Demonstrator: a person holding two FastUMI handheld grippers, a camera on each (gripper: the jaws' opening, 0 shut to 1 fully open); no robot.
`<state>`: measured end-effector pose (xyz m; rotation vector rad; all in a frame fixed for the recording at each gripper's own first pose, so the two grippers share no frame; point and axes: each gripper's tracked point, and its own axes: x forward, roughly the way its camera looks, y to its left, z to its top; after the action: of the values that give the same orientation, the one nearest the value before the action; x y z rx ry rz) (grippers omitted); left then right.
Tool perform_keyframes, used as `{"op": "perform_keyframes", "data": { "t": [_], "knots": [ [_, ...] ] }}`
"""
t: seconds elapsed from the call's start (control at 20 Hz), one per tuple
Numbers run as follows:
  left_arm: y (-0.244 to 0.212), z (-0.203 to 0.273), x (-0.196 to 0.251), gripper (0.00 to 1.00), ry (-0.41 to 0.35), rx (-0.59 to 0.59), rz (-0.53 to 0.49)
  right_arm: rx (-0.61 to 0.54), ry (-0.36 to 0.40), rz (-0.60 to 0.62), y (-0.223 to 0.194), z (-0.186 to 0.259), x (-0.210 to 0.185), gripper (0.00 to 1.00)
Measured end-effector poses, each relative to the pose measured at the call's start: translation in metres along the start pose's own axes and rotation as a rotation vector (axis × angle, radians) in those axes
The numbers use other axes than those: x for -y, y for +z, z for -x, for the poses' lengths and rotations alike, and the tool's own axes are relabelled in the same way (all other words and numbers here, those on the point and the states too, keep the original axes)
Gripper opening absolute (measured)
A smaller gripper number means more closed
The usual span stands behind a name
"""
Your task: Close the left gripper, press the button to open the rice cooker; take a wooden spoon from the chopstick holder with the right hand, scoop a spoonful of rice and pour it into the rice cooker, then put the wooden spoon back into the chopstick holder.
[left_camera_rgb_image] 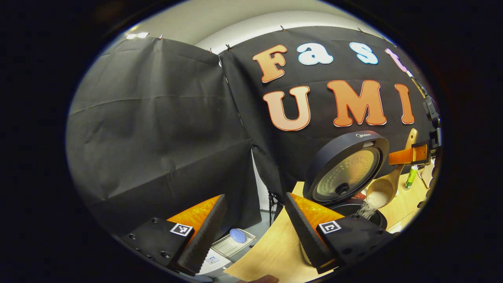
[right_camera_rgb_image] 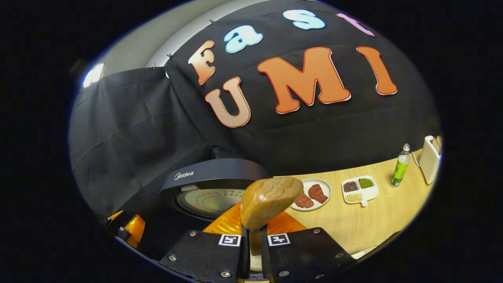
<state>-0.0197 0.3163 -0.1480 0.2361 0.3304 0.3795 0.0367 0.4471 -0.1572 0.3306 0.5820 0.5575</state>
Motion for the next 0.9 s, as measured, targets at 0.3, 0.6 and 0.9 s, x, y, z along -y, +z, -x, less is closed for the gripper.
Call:
{"op": "perform_keyframes", "data": {
  "t": [0.3,0.6,0.9],
  "knots": [
    [0.004,0.003,-0.004,1.00,0.006,0.010,-0.006,0.010,0.040,0.147,-0.007,0.001,-0.023,0.11],
    [0.000,0.006,-0.003,0.93,0.007,0.002,-0.005,0.057,0.057,0.359,-0.006,-0.001,-0.044,0.11],
    [-0.002,0.009,-0.009,0.93,0.017,0.000,-0.005,0.126,0.075,0.615,-0.011,-0.002,-0.066,0.11]
  ]
}}
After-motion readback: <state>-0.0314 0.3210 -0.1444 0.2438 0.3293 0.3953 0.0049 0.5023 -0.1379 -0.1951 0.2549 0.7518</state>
